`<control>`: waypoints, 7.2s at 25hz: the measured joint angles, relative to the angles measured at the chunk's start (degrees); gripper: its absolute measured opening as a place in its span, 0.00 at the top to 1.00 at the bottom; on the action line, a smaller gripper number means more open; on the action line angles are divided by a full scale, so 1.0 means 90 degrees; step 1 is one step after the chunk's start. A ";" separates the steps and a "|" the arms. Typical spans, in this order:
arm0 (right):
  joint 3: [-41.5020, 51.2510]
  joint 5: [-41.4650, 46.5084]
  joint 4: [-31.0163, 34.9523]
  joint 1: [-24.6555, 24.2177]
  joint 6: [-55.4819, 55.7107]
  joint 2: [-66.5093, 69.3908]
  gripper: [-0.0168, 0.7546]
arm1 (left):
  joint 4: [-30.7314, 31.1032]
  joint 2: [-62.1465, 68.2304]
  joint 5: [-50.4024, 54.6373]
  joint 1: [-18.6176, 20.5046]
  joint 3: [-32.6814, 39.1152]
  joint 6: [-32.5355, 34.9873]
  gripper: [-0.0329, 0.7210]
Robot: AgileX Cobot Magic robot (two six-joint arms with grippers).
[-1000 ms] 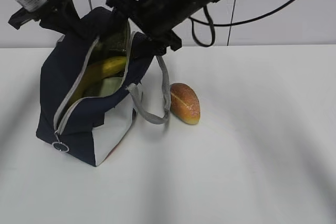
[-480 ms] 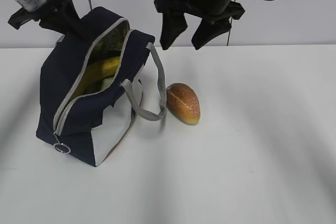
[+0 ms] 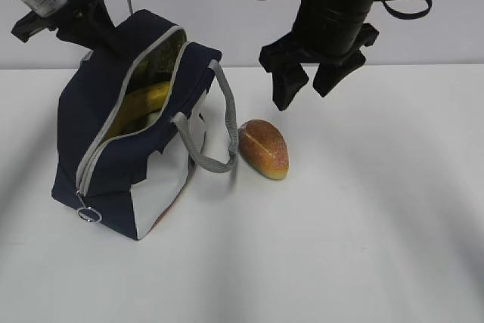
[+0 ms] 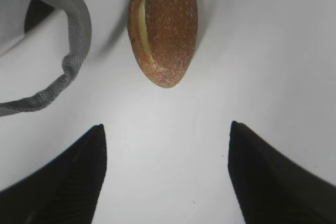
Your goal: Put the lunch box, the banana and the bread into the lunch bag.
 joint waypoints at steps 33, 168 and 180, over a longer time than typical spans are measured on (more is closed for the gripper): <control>0.0144 -0.2072 0.0629 -0.0006 -0.0921 0.1918 0.22 | 0.0238 0.0000 0.0004 0.0000 0.0000 0.0015 0.96; -0.3104 0.0093 0.0446 0.1332 0.2336 0.1254 0.26 | 0.0052 -0.0006 0.0007 0.0000 0.0000 0.0017 0.96; -0.0457 0.0093 -0.0452 0.1332 0.2169 -0.0649 0.35 | 0.0052 -0.0006 0.0007 0.0000 0.0000 0.0017 0.96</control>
